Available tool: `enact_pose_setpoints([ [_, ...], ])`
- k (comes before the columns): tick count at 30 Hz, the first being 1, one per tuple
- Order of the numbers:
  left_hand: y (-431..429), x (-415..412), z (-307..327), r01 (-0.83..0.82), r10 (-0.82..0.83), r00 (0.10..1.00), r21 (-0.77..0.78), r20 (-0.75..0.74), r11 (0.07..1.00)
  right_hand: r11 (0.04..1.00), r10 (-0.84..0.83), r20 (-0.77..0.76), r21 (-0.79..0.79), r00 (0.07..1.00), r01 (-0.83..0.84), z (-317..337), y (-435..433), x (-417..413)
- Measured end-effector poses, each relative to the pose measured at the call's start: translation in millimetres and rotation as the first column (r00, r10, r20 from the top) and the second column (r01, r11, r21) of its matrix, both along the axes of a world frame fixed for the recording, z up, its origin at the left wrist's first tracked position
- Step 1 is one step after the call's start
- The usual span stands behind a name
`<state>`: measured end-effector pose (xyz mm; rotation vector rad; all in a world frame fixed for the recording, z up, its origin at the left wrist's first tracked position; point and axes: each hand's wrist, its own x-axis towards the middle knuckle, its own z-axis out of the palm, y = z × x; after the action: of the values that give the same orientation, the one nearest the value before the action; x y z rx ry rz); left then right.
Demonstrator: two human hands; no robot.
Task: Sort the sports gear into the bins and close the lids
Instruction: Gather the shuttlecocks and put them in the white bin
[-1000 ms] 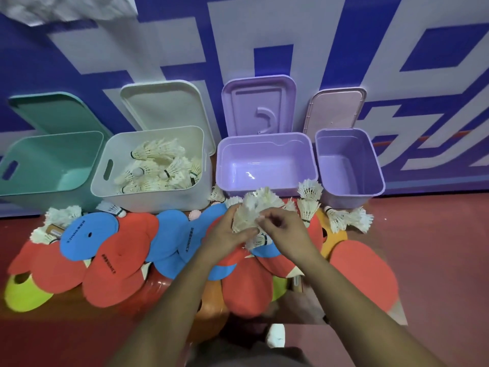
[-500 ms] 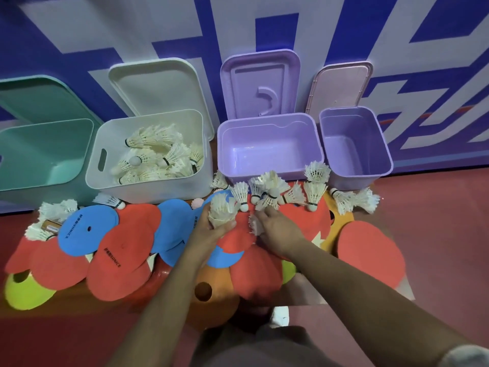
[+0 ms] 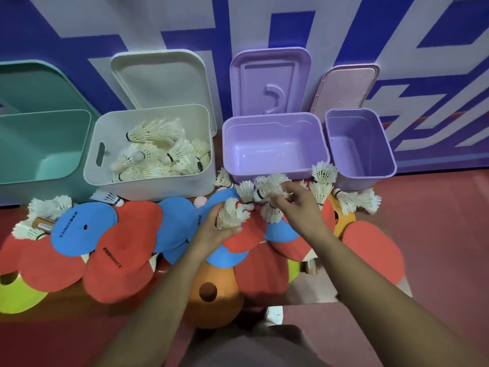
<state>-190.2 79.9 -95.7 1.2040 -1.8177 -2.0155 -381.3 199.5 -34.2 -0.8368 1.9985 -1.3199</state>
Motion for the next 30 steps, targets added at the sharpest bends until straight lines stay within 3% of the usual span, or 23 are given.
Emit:
enact_pose_setpoints([
  [6,5,-22,12,0.159,-0.159,0.987,-0.116,0.013,0.980,0.933,0.312,-0.267,0.266,0.912,-0.242,0,-6,18],
  [9,13,-33,14,0.176,-0.172,0.984,-0.108,0.045,0.978,0.928,0.324,-0.204,0.261,0.924,-0.267,4,0,16],
  [13,20,-52,19,0.106,-0.107,0.994,-0.043,-0.034,0.993,0.926,0.326,-0.066,0.224,0.943,-0.305,21,10,-3],
  [16,29,-68,27,0.051,-0.054,0.994,-0.031,-0.091,0.998,0.977,0.168,-0.059,0.142,0.984,-0.158,25,16,-32],
  [19,36,-79,26,0.047,-0.049,0.996,-0.032,-0.075,0.998,0.969,-0.029,-0.404,0.215,0.914,0.126,11,27,-70],
  [21,38,-83,26,0.057,-0.059,0.997,-0.022,-0.056,0.998,0.932,0.040,-0.604,0.311,0.796,0.189,-3,34,-90],
  [24,40,-85,24,0.057,-0.057,0.998,0.000,-0.027,0.998,0.857,0.260,-0.642,0.497,0.721,0.133,-27,36,-108],
  [27,42,-84,23,0.066,-0.066,0.998,0.003,-0.025,0.998,0.824,0.336,-0.598,0.561,0.728,0.080,-48,31,-115],
  [30,44,-82,25,0.037,-0.037,0.999,-0.025,0.011,0.999,0.854,0.259,-0.587,0.511,0.767,0.103,-58,28,-117],
])
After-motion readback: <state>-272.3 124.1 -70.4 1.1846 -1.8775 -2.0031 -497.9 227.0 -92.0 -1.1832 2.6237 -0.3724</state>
